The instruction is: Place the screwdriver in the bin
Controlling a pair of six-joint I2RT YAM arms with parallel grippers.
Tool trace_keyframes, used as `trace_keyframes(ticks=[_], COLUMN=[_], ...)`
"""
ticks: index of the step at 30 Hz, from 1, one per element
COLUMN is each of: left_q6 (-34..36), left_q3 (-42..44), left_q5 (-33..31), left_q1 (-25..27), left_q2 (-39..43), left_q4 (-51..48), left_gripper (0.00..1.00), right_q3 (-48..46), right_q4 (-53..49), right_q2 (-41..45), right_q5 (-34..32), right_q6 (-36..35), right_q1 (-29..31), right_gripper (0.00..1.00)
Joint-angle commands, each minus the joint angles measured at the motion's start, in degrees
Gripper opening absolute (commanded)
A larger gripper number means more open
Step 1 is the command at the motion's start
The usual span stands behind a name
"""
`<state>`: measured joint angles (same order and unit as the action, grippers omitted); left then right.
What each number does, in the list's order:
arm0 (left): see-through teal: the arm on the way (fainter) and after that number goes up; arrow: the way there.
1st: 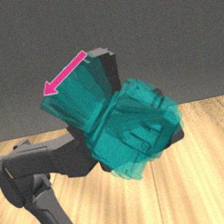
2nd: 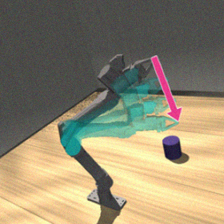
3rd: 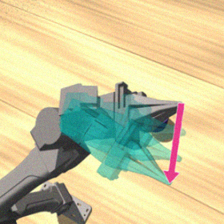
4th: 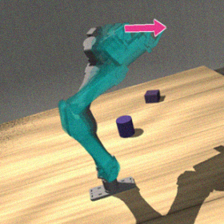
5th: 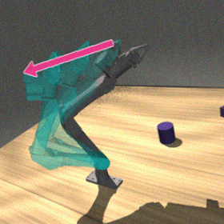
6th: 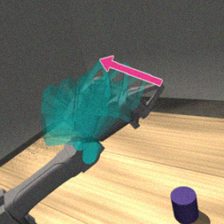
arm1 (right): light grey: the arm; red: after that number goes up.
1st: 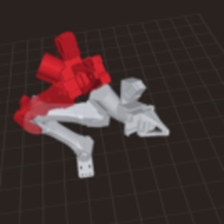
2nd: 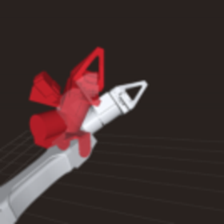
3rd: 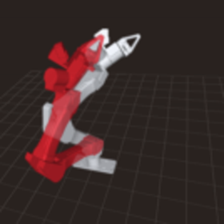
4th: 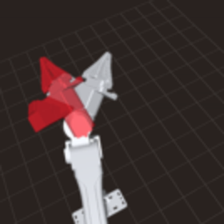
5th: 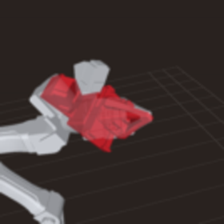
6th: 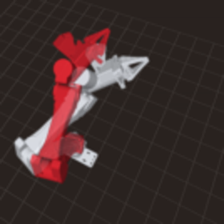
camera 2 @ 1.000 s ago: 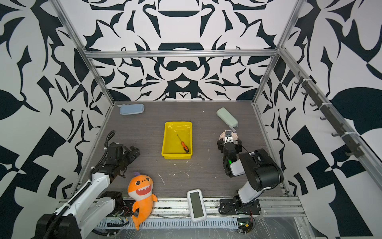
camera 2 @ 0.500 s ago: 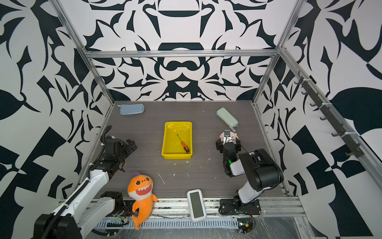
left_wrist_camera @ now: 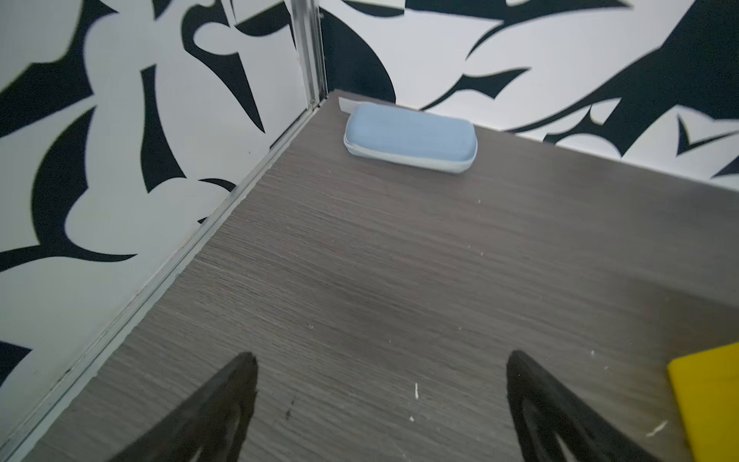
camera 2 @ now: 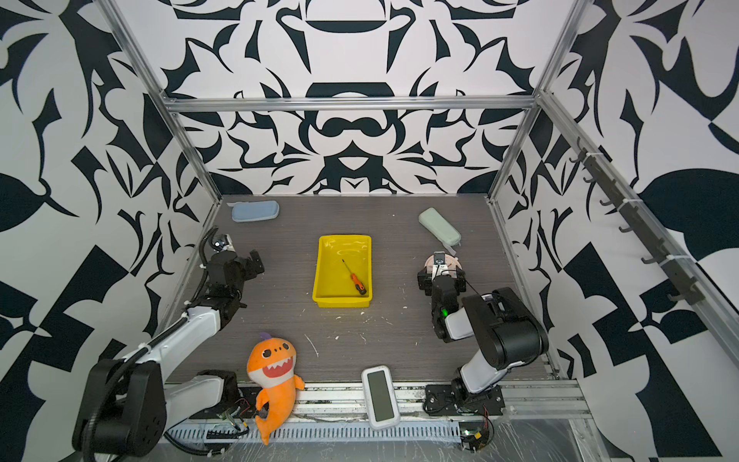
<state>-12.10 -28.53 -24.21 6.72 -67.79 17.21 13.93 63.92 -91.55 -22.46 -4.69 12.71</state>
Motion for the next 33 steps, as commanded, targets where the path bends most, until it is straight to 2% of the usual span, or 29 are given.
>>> trace_keyframes(ticks=[1,6,10,12,17,21,24,26,28,31,33], left_q6=[2.84,2.11,3.03,3.13,7.72,9.21,11.49,11.45,10.65,8.3,7.76], left_q3=[3.34,12.27,12.83,12.01,11.33,14.21,17.81,16.54,12.69,8.17,7.85], left_q5=[0.93,-4.06,-6.2,-4.28,-4.8,-1.42,-0.46,-0.36,3.55,9.3,9.39], left_q1=[-0.04,-0.13,-0.48,-0.48,-0.73,-2.29,-2.18,-1.36,-2.84,-6.72,-6.87], left_q2=[-0.3,-0.5,-3.21,-3.17,-8.99,-17.54,-27.54,-23.73,-21.06,-21.46,-20.8], left_q4=[6.92,24.19,26.54,24.6,31.25,45.38,65.13,57.28,45.45,37.79,35.72], left_gripper=[0.99,1.0,1.0,1.0,1.0,1.0,1.0,1.0,1.0,1.0,1.0], right_q3=[1.09,1.1,1.1,1.1,1.1,1.1,1.1,1.1,1.17,1.31,1.35], right_q4=[1.4,1.38,1.4,1.38,1.39,1.36,1.42,1.36,1.38,1.17,0.92], right_q2=[0.89,0.9,0.9,0.91,0.92,0.93,0.88,0.9,0.92,0.93,1.01], right_q5=[0.05,0.08,0.05,0.02,0.1,0.07,0.13,0.17,0.14,0.22,0.38], right_q6=[-0.15,-0.19,-0.17,-0.22,-0.23,-0.22,-0.15,-0.18,-0.17,-0.2,-0.15], right_q1=[-0.23,-0.14,-0.22,-0.23,-0.18,-0.19,-0.23,-0.2,-0.2,-0.23,-0.23], right_gripper=[1.0,1.0,1.0,1.0,1.0,1.0,1.0,1.0,1.0,1.0,1.0])
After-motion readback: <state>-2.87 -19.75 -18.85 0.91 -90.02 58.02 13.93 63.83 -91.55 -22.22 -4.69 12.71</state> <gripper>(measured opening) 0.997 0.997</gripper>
